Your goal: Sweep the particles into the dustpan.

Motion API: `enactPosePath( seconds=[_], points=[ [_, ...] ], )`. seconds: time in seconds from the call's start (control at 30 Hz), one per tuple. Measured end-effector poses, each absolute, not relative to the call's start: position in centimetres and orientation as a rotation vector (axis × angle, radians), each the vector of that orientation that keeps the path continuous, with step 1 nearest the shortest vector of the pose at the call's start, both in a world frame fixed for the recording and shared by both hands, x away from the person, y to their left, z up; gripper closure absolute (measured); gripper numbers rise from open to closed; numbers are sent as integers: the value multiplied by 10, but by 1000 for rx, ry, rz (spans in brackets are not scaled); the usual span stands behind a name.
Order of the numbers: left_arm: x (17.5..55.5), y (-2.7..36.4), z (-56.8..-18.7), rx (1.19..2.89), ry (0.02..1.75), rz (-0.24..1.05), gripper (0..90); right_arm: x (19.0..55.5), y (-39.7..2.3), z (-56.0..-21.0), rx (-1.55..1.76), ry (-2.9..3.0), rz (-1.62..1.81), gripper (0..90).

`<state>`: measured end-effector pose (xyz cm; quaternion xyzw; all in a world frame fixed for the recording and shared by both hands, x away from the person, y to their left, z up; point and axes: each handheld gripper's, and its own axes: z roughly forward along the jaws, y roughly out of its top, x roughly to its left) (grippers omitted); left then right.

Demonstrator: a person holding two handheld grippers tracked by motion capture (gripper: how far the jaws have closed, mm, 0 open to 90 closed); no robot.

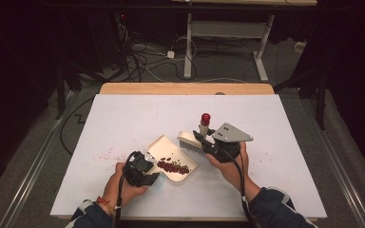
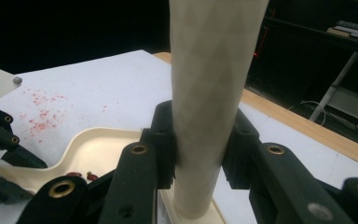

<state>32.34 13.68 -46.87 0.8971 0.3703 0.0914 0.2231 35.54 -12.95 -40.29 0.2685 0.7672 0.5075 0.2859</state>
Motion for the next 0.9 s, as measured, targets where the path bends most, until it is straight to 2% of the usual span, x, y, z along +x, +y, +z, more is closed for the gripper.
enactPosePath(
  seconds=[0.37, 0.9],
  points=[
    [324, 136, -469, 2467, 1035, 243, 633, 344, -95, -413, 649, 2106, 1349, 701],
    [329, 138, -470, 2423, 1072, 228, 636, 322, -81, -408, 617, 2151, 1368, 701]
  ],
)
